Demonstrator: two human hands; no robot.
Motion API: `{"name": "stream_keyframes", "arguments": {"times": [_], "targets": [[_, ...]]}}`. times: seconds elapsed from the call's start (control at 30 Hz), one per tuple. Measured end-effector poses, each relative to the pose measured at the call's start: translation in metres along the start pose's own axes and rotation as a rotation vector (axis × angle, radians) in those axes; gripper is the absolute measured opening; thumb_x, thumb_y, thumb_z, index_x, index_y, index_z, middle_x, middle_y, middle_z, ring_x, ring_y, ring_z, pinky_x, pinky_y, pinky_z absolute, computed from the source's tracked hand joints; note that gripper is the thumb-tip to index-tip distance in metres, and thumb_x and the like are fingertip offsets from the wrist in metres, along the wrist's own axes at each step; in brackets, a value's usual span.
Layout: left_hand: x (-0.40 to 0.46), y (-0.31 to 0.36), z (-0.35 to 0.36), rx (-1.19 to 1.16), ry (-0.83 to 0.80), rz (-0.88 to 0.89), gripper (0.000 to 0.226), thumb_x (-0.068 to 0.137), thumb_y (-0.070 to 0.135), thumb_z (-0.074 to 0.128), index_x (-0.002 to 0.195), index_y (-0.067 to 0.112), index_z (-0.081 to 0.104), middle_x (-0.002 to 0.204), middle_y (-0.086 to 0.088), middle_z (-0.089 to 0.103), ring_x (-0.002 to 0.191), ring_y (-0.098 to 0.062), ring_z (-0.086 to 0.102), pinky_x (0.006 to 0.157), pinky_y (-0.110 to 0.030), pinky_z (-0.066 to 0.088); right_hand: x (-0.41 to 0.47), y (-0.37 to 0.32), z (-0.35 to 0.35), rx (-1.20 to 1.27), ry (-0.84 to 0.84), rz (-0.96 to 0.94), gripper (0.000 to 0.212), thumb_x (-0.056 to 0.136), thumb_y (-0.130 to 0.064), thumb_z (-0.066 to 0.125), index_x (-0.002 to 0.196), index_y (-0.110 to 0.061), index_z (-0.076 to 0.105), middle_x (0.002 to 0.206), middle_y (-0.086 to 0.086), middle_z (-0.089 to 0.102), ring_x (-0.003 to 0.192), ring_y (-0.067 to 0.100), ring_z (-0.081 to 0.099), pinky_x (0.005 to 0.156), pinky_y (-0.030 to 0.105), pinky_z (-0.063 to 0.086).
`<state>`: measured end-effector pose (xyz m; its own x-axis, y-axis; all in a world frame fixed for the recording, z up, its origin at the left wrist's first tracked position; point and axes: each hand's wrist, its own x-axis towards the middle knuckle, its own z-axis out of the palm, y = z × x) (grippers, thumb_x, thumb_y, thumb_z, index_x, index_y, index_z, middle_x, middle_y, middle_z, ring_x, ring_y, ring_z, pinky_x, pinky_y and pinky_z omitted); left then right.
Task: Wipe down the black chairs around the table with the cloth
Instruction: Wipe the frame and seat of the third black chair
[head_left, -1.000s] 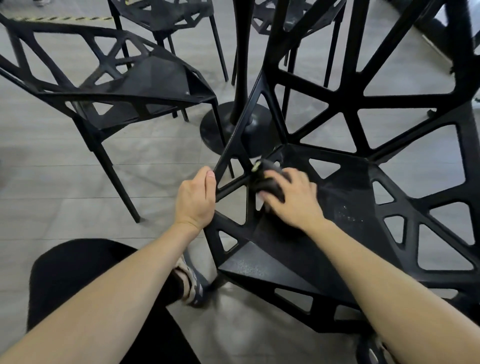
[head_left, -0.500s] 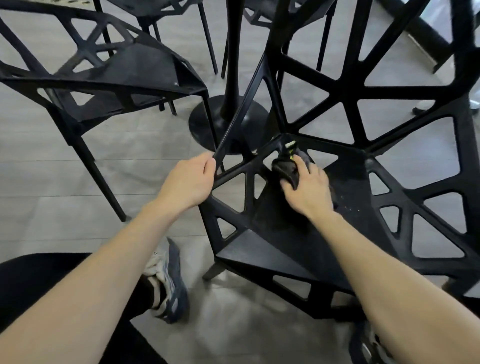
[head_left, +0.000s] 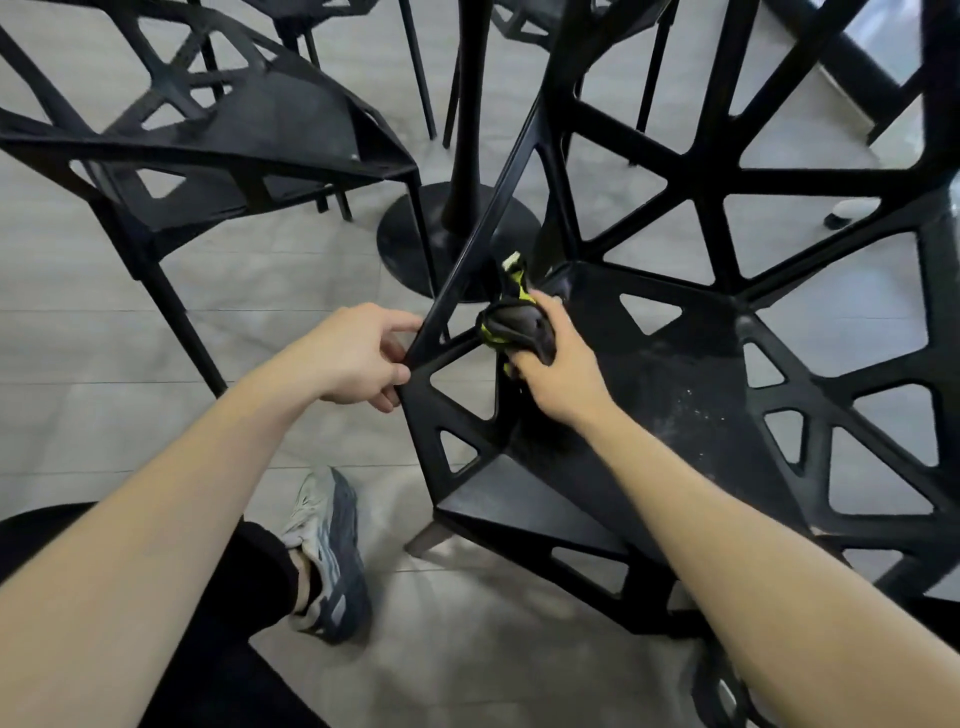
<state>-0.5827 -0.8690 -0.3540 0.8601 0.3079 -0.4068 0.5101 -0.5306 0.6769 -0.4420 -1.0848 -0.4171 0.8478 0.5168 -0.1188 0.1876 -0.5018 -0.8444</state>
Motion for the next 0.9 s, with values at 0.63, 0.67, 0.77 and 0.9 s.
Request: {"name": "stream_keyframes", "arguments": {"times": [0.63,0.67,0.77,0.9], "targets": [[0.003,-0.005,0.005,0.004,0.045,0.037,0.062,0.103,-0.007,0.063,0.154,0.028,0.058,0.099,-0.007,0.076,0.067,-0.018,0.079,0.067,-0.034,0.068,-0.007,0.047,-0.019,-0.636,-0.014,-0.322,0.081,0.095,-0.076,0.055,0.164,-0.042,0.030,0.174,0.001,0.025,0.159,0.024,0.026,0.130,0.050,0.019],[0.003,-0.007,0.005,-0.003,0.051,0.031,0.061,0.103,-0.007,0.064,0.154,0.027,0.059,0.100,-0.008,0.076,0.067,-0.019,0.079,0.068,-0.035,0.068,-0.002,0.051,-0.022,-0.603,0.068,-0.318,0.075,0.096,-0.068,0.061,0.161,-0.039,0.038,0.169,0.002,0.035,0.153,0.025,0.036,0.127,0.049,0.027],[0.005,-0.012,0.004,-0.022,0.053,0.028,0.053,0.102,-0.007,0.065,0.145,0.023,0.066,0.098,-0.010,0.078,0.069,-0.023,0.080,0.073,-0.042,0.069,0.013,0.027,-0.013,-0.435,0.273,-0.140,0.061,0.091,-0.053,0.074,0.145,-0.031,0.058,0.142,0.001,0.057,0.129,0.028,0.057,0.110,0.049,0.047],[0.005,-0.015,0.003,-0.085,0.032,0.028,0.045,0.101,-0.009,0.066,0.137,0.018,0.070,0.095,-0.014,0.079,0.071,-0.027,0.080,0.070,-0.040,0.069,-0.022,-0.013,0.042,-0.359,0.156,-0.418,0.050,0.093,-0.049,0.073,0.134,-0.021,0.068,0.125,0.003,0.056,0.117,0.026,0.057,0.103,0.037,0.049]]}}
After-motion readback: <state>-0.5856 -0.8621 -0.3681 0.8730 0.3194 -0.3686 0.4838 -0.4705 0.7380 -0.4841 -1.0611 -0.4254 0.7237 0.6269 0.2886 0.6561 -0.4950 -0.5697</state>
